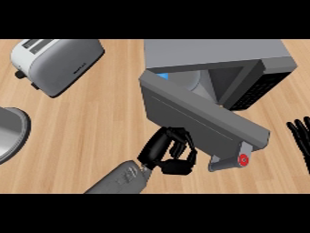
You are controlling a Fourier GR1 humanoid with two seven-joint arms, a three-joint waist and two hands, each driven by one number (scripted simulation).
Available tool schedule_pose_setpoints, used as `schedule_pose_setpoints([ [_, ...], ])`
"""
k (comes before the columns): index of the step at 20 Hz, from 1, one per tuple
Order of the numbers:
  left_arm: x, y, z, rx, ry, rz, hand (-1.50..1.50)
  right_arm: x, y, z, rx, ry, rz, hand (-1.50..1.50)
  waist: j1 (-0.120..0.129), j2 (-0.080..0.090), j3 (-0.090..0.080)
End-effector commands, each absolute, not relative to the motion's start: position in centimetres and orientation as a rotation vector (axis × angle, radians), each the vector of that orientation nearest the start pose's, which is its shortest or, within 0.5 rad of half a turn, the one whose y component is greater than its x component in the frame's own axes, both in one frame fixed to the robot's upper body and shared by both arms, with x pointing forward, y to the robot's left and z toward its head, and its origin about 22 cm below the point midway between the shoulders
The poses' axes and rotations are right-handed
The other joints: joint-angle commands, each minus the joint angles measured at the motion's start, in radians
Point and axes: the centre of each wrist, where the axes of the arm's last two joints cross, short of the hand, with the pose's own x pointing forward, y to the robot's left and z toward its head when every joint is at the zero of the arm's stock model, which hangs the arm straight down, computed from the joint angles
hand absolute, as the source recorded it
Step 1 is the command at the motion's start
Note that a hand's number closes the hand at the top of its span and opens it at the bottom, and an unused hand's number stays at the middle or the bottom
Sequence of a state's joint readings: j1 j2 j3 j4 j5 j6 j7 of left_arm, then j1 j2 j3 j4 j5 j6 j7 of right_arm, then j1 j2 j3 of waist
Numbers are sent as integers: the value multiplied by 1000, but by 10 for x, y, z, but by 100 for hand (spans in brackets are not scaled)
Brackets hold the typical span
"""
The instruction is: Pick up the milk, place it into the microwave and close the microwave
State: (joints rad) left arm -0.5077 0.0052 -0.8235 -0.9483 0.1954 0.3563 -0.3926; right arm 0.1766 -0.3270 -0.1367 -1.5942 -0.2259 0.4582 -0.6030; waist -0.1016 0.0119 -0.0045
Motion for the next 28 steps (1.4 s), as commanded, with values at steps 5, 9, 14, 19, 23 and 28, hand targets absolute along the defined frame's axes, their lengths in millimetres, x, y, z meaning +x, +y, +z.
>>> schedule_pose_setpoints([
  [5,279,23,-32,-305,-1787,-559,150,196,-334,37,363,-2056,299,-150,-54,13,-2],
  [9,285,14,-14,-316,-1824,-474,150,202,-341,57,390,-2041,367,-150,-78,17,-3],
  [14,295,12,-2,-198,-1850,-312,150,206,-342,75,387,-2055,439,-150,-108,20,-4],
  [19,311,9,10,-107,-1842,-230,150,216,-352,96,354,-2101,472,-150,-127,30,-1],
  [23,323,8,18,-60,-1837,-201,-150,220,-358,109,328,-2112,508,-150,-151,38,-1],
  [28,332,11,23,5,-1791,-105,-150,226,-377,171,-13,-2255,720,150,-167,44,-2],
])
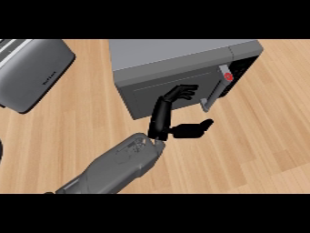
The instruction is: Pick up the milk, place it into the microwave and close the microwave
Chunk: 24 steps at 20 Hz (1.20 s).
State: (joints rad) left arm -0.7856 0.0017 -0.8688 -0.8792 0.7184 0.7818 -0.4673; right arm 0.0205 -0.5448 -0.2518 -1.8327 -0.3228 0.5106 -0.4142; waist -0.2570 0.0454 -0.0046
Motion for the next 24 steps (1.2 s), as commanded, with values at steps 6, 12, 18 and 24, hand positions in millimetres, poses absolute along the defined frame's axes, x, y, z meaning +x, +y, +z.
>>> schedule_pose_setpoints([
  [6,334,9,34,-14,-1807,4,-150,230,-379,185,-106,-2272,765,150,-9,24,-2],
  [12,335,9,31,-14,-1786,19,-150,236,-378,195,-150,-2284,801,150,7,36,0],
  [18,335,5,35,-38,-1816,24,-150,244,-379,201,-179,-2298,796,150,8,44,1],
  [24,337,7,32,-35,-1825,30,-150,249,-377,202,-174,-2296,798,150,3,49,2],
])
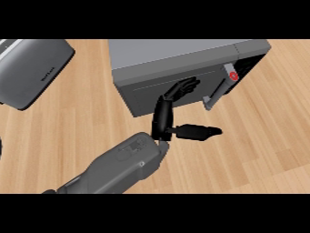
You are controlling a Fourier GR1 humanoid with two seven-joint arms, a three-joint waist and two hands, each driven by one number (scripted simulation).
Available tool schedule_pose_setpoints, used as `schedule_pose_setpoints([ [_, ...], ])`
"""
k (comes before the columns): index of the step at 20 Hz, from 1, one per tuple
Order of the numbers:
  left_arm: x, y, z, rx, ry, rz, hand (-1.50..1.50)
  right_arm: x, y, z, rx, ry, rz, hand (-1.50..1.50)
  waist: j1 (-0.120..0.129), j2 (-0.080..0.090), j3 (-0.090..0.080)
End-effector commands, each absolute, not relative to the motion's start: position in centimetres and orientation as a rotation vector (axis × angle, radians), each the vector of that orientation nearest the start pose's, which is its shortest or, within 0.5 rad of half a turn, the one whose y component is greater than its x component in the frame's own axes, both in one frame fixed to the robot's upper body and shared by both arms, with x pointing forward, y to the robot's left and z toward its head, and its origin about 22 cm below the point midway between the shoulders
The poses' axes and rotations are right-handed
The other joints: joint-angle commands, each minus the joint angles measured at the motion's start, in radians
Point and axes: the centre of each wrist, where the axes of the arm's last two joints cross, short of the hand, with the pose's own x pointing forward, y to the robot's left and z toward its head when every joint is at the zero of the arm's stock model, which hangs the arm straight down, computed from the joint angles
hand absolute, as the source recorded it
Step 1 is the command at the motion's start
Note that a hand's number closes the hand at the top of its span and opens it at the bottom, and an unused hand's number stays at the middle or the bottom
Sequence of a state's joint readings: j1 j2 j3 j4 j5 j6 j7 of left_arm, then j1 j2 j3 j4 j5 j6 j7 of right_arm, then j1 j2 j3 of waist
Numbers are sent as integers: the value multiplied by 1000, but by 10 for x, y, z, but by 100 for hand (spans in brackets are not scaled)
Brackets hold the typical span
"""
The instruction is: Pick up the milk, place it into the microwave and close the microwave
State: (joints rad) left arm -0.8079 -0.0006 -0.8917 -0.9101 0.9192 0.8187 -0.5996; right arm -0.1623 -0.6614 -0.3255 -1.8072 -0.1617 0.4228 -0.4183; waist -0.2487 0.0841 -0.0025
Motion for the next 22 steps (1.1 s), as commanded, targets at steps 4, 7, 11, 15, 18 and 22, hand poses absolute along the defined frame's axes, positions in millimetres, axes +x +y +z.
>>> schedule_pose_setpoints([
  [4,333,4,34,-58,-1845,28,-150,262,-368,153,157,-2275,515,-150,21,20,8],
  [7,336,5,33,-65,-1842,28,-150,266,-368,147,218,-2238,478,-150,22,21,3],
  [11,335,6,30,-56,-1840,36,-150,270,-376,146,256,-2207,462,-150,3,22,2],
  [15,338,7,29,-55,-1845,41,-150,275,-381,148,307,-2197,440,-150,5,16,2],
  [18,338,6,30,-55,-1841,54,-150,278,-386,150,317,-2191,440,-150,-11,21,3],
  [22,339,8,28,-51,-1839,59,-150,284,-392,158,337,-2198,428,-150,4,18,2],
])
